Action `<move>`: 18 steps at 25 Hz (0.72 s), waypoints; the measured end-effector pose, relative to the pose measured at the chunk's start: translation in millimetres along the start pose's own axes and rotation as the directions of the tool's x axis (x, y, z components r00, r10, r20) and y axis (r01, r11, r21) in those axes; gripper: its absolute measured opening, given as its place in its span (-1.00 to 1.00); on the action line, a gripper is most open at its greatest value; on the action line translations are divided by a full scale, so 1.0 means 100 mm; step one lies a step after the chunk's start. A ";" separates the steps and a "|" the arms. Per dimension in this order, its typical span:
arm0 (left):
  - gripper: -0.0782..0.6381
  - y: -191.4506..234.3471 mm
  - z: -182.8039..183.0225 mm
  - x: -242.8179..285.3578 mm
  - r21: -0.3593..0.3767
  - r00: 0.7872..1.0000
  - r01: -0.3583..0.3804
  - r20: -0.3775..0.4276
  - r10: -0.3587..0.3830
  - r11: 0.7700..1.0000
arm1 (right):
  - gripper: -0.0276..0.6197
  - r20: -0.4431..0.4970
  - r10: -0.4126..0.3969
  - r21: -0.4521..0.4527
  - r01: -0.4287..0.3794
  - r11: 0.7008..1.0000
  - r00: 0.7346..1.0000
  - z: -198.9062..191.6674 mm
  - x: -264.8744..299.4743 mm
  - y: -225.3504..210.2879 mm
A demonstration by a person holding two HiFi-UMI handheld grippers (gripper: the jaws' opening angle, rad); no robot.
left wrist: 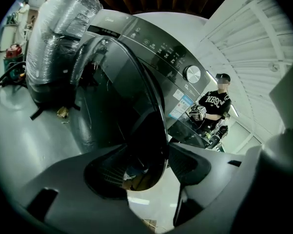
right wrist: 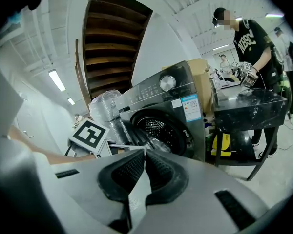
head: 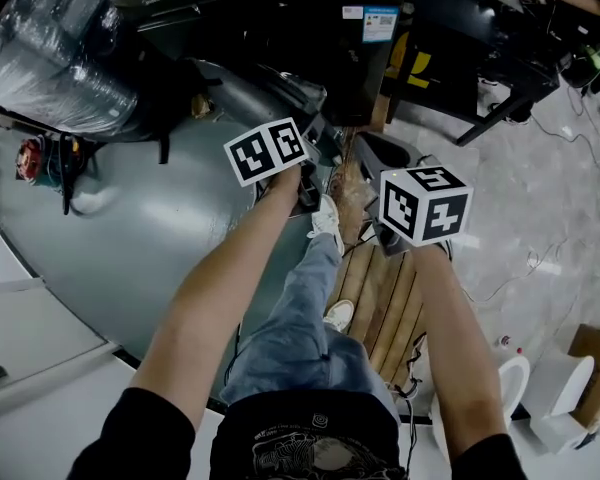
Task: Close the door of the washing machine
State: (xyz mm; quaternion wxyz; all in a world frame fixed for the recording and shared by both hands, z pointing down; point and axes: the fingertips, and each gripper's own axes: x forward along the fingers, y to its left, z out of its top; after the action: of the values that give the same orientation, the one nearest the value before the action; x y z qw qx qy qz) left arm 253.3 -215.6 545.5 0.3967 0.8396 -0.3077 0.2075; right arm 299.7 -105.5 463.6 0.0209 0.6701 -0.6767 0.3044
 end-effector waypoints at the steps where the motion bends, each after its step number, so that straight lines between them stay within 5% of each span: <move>1: -0.03 -0.01 0.02 0.03 0.003 1.000 0.006 -0.004 -0.006 1.000 | -0.85 0.001 -0.005 -0.005 0.005 1.000 1.000 0.01 0.03 -0.02; 18: 0.01 -0.24 0.33 0.58 -0.078 0.999 -0.032 0.041 0.035 0.996 | -0.85 0.027 -0.116 0.011 0.115 0.993 0.993 0.21 0.26 -0.63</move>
State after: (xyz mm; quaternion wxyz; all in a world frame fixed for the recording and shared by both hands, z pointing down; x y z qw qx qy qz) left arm 315.1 -251.0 547.4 0.4188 0.8225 -0.3379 0.1842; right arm 362.8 -132.9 482.2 0.0261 0.7123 -0.6356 0.2965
